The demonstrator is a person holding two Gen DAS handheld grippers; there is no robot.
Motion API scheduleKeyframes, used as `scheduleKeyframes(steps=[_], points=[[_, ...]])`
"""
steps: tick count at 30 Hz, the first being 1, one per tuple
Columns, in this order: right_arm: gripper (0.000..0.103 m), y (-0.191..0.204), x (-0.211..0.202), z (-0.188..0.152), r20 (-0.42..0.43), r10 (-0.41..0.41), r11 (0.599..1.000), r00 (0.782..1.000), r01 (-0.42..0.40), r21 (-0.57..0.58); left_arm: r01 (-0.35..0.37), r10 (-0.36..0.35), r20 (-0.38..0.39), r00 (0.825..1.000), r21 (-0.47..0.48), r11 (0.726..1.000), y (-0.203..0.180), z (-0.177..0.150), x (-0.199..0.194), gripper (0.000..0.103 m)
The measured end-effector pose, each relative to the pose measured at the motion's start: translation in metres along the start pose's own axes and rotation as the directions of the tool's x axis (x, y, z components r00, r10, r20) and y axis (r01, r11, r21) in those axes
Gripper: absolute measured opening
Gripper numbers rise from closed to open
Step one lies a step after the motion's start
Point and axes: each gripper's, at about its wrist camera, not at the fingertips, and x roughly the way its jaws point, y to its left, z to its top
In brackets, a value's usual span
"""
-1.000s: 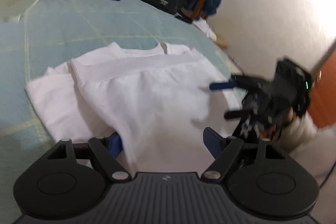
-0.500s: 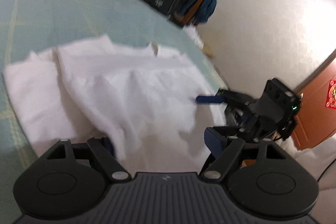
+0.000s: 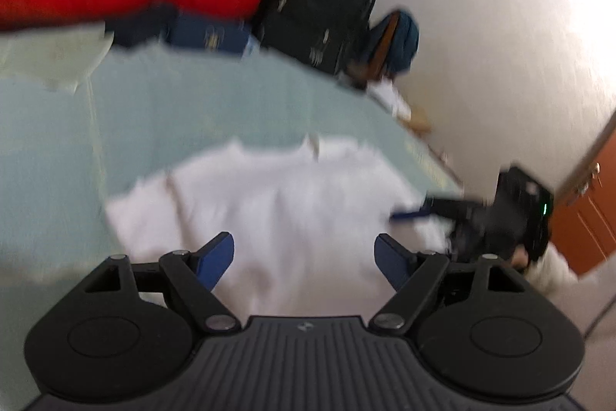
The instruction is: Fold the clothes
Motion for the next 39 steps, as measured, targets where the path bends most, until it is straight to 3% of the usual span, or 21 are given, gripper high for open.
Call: scheduleKeyframes(steps=[3,5,9,14,17,19,22,25,28,32,36,39], points=[[0.089,-0.002,0.002,0.005,0.004,-0.021,1.0,1.0,0.021,0.011,-0.023,0.023,-0.021,1.0,-0.005,1.0,-0.008,0.0,0.03,0.08],[0.089,-0.004,0.009,0.015,0.0,-0.048,0.999,0.999,0.048,0.012,-0.099,0.098,-0.046,0.994,-0.014,0.995,-0.007,-0.005,0.049,0.08],[0.089,-0.005,0.031,0.037,-0.026,-0.125,0.992,0.992,0.125,0.0,-0.304,0.297,-0.091,0.951,-0.081,0.949,0.015,-0.014,0.069,0.077],[0.089,-0.001,0.075,0.063,-0.088,-0.182,0.983,0.979,0.178,-0.054,-0.285,0.279,-0.068,0.958,-0.112,0.952,0.02,-0.016,0.065,0.077],[0.089,0.006,0.101,0.058,-0.171,-0.184,0.982,0.968,0.171,-0.085,-0.289,0.283,-0.064,0.957,-0.107,0.951,0.021,-0.019,0.062,0.079],[0.089,0.014,0.097,0.043,-0.163,-0.202,0.975,0.966,0.183,-0.126,-0.316,0.312,-0.057,0.948,-0.1,0.943,0.021,-0.023,0.061,0.079],[0.089,0.014,0.082,0.03,-0.161,-0.197,0.977,0.967,0.181,-0.109,-0.418,0.415,-0.068,0.907,-0.057,0.906,0.02,-0.025,0.061,0.077],[0.089,0.01,0.055,0.033,-0.128,-0.203,0.977,0.971,0.192,-0.089,-0.413,0.412,-0.038,0.911,-0.044,0.91,0.009,-0.021,0.054,0.077],[0.091,0.001,0.027,0.032,-0.078,-0.242,0.97,0.967,0.239,-0.053,-0.416,0.415,0.026,0.909,0.051,0.908,-0.02,-0.017,0.048,0.078],[0.093,-0.024,-0.005,0.028,-0.038,-0.322,0.945,0.946,0.323,0.04,-0.371,0.366,0.06,0.929,0.162,0.915,-0.052,-0.016,0.061,0.08],[0.093,-0.056,-0.015,0.018,-0.047,-0.35,0.923,0.935,0.353,0.153,-0.325,0.325,0.021,0.946,0.132,0.937,-0.05,-0.025,0.089,0.08],[0.093,-0.075,-0.005,0.003,-0.081,-0.354,0.908,0.932,0.363,0.208,-0.382,0.384,-0.025,0.923,0.064,0.922,-0.031,-0.032,0.106,0.077]])
